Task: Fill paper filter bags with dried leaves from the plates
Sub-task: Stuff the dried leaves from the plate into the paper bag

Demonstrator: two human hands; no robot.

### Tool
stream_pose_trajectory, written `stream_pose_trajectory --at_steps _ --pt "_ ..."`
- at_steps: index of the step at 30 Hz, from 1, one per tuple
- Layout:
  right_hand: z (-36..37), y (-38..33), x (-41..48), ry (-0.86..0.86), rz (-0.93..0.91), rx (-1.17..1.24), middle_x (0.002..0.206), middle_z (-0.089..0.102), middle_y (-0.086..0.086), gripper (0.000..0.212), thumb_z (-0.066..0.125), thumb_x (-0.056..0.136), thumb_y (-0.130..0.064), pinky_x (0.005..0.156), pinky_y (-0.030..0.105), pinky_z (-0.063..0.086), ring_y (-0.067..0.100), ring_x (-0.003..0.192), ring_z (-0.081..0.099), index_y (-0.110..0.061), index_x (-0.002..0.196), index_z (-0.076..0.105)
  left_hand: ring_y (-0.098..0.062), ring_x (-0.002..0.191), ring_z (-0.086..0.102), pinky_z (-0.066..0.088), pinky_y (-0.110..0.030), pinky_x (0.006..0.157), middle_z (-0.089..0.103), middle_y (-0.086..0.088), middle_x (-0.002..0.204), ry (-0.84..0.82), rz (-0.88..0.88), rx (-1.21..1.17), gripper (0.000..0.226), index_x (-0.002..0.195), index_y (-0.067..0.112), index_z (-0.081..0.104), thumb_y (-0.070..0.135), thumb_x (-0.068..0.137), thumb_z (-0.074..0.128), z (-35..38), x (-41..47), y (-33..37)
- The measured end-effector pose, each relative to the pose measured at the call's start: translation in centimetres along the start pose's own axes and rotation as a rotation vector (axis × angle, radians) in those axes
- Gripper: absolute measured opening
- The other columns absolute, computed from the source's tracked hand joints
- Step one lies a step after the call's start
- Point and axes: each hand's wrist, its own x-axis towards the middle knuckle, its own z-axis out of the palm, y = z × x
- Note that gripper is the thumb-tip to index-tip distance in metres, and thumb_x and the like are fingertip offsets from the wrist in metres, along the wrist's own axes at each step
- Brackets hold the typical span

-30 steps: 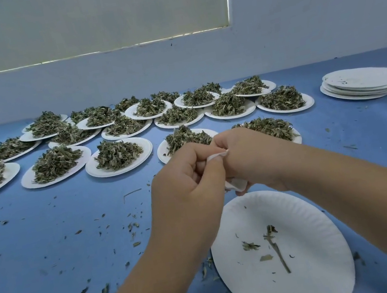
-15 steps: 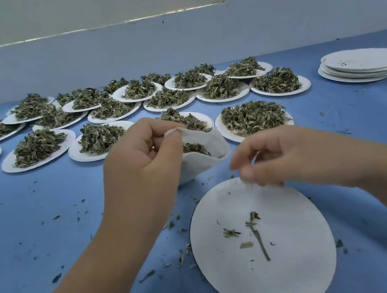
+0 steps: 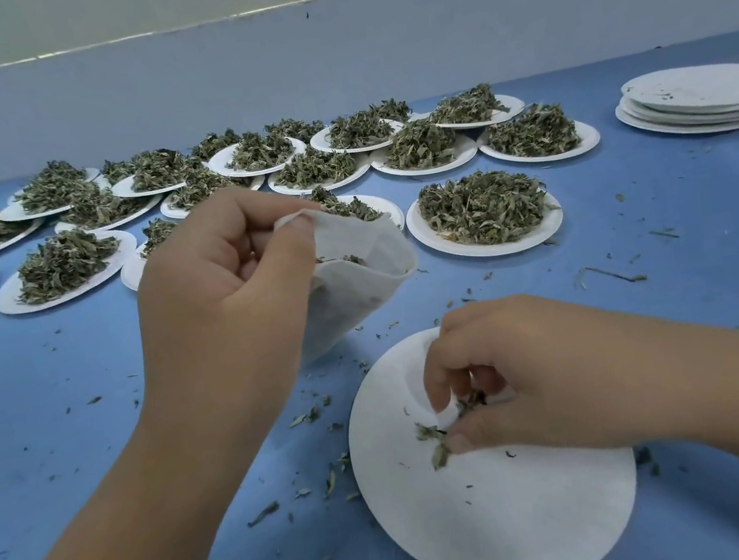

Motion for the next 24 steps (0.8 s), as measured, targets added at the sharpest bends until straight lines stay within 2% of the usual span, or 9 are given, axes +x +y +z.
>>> stream_pose_trajectory --at_steps 5,9,13,15,19,24 --pt "0.4 -0.3 0.0 -0.018 -0.096 0.032 0.101 0.044 -0.022 0.034 0.069 0.083 -0.044 0.080 0.016 0.043 -0.004 0.095 0.048 -0.047 0.115 0.060 -0.003 0.044 0.040 0.035 -0.013 0.045 0.049 0.016 0.051 -0.006 0.010 0.007 0.017 0.079 0.029 0.069 0.020 0.087 0.056 0.0 -0.1 0.2" --pt "0.4 -0.6 -0.1 -0.027 -0.159 0.010 0.096 0.051 -0.020 0.022 0.067 0.088 -0.031 0.076 0.007 0.037 -0.007 0.096 0.046 -0.038 0.109 0.071 -0.002 0.046 0.041 0.037 -0.011 0.046 0.052 0.014 0.053 0.009 0.010 0.007 0.019 0.078 0.030 0.068 0.018 0.088 0.057 0.1 -0.1 0.1" --pt "0.0 -0.4 -0.4 -0.032 -0.128 -0.017 0.096 0.053 -0.020 0.017 0.066 0.089 -0.030 0.078 0.015 0.042 -0.004 0.093 0.051 -0.038 0.102 0.072 -0.002 0.045 0.042 0.037 -0.011 0.046 0.053 0.014 0.053 0.004 0.006 -0.001 0.019 0.078 0.029 0.068 0.017 0.088 0.057 0.2 -0.2 0.2" --pt "-0.5 -0.3 -0.6 -0.048 -0.099 -0.003 0.100 0.052 -0.023 0.022 0.068 0.087 -0.033 0.079 0.015 0.042 -0.004 0.093 0.052 -0.042 0.107 0.069 -0.002 0.045 0.043 0.037 -0.011 0.046 0.053 0.015 0.053 0.003 0.006 -0.002 0.020 0.079 0.029 0.068 0.016 0.089 0.057 0.2 -0.2 0.1" --pt "-0.7 -0.3 -1.0 -0.085 -0.130 -0.013 0.108 0.048 -0.026 0.040 0.067 0.088 -0.032 0.081 0.006 0.035 -0.010 0.102 0.044 -0.053 0.121 0.059 -0.001 0.045 0.044 0.036 -0.010 0.047 0.052 0.015 0.052 0.001 0.012 0.009 0.023 0.079 0.027 0.068 0.010 0.092 0.058 0.2 -0.1 0.1" --pt "0.2 -1.1 -0.9 -0.074 -0.185 -0.142 0.105 0.048 -0.023 0.028 0.058 0.094 -0.034 0.082 0.010 0.033 -0.012 0.093 0.034 -0.047 0.119 0.063 -0.001 0.047 0.043 0.037 -0.012 0.048 0.053 0.015 0.054 0.000 0.012 0.015 0.019 0.079 0.031 0.068 0.017 0.088 0.057 0.2 -0.2 0.2"
